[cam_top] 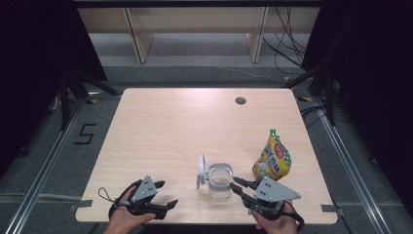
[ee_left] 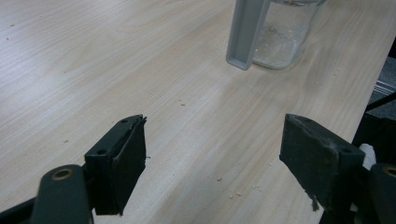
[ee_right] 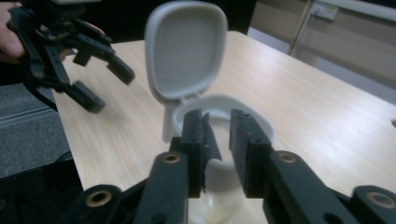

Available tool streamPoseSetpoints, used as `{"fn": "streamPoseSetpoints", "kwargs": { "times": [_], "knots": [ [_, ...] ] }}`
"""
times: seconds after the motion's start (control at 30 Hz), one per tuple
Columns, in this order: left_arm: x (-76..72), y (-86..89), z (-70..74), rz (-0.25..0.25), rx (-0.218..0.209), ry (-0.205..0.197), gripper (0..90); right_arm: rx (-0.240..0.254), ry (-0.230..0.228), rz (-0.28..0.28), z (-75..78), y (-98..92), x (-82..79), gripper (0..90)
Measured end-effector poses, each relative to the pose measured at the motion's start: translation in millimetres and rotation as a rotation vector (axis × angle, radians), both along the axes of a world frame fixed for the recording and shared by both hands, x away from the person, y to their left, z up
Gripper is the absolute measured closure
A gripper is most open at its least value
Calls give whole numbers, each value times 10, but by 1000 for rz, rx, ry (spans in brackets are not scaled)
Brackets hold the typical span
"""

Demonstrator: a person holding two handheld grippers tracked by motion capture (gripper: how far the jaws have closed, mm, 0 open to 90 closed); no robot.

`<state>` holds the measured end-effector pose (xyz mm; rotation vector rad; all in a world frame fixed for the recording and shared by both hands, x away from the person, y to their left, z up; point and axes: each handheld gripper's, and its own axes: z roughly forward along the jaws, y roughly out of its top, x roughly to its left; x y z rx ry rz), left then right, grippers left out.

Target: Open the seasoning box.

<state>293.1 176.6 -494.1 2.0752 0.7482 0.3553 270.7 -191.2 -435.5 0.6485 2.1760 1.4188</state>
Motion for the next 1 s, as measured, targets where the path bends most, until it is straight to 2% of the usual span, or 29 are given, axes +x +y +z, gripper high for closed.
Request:
{"fn": "streamPoseSetpoints", "kwargs": {
  "times": [0.07,0.1,0.13,0.17,0.2,0.3,0.4,0.43,0.47,0.53,0.57,0.6,0.63,0.7,0.77,0.8,0.83,0.87,0.9,0.93,0.97,1.0],
  "knots": [
    [-2,-4,-6,4,-7,1,219,6,19,-25,-34,-119,-45,715],
    [0,-4,-8,3,0,0,219,9,17,-34,-53,-172,-54,705],
    [0,0,-8,-1,13,-3,219,24,36,-63,-86,-297,-88,691],
    [-2,-4,-10,-2,11,-2,219,30,38,-69,-100,-332,-97,688],
    [-10,-28,-18,4,-15,6,219,29,56,-87,-112,-380,-123,686],
    [-9,-31,-20,5,-15,4,219,29,82,-99,-146,-442,-154,672],
    [14,0,-9,-27,33,-17,218,35,105,-140,-196,-541,-190,657],
    [2,-26,-24,-6,-3,-5,219,32,110,-142,-213,-570,-188,651],
    [-3,-27,-25,-4,-1,-1,219,37,105,-150,-239,-601,-181,641],
    [17,-8,-21,-26,35,-22,219,29,132,-167,-267,-640,-192,639],
    [12,-13,-21,-21,34,-23,219,29,150,-180,-272,-654,-204,639],
    [-5,-38,-39,1,-7,-4,219,36,165,-194,-280,-670,-215,639],
    [2,-33,-43,-8,-6,-9,219,24,143,-172,-295,-690,-182,638],
    [13,-16,-25,-21,21,-21,219,19,140,-212,-303,-726,-191,636],
    [9,-18,-26,-14,21,-11,219,20,173,-226,-309,-747,-196,632],
    [8,-23,-33,-12,14,-16,219,3,140,-214,-322,-777,-166,631],
    [3,-30,-42,-5,6,-2,218,4,157,-217,-327,-784,-169,629],
    [1,-30,-43,-7,13,4,219,-8,136,-229,-340,-818,-151,626],
    [2,-32,-48,-7,16,-6,219,-8,136,-229,-340,-818,-151,626],
    [8,-25,-46,-9,30,-7,219,-5,180,-244,-340,-823,-166,621],
    [10,-27,-47,-7,27,-2,219,-10,182,-259,-345,-835,-163,618],
    [9,-28,-46,-5,24,-3,218,-7,206,-295,-358,-863,-164,593]
  ]
}}
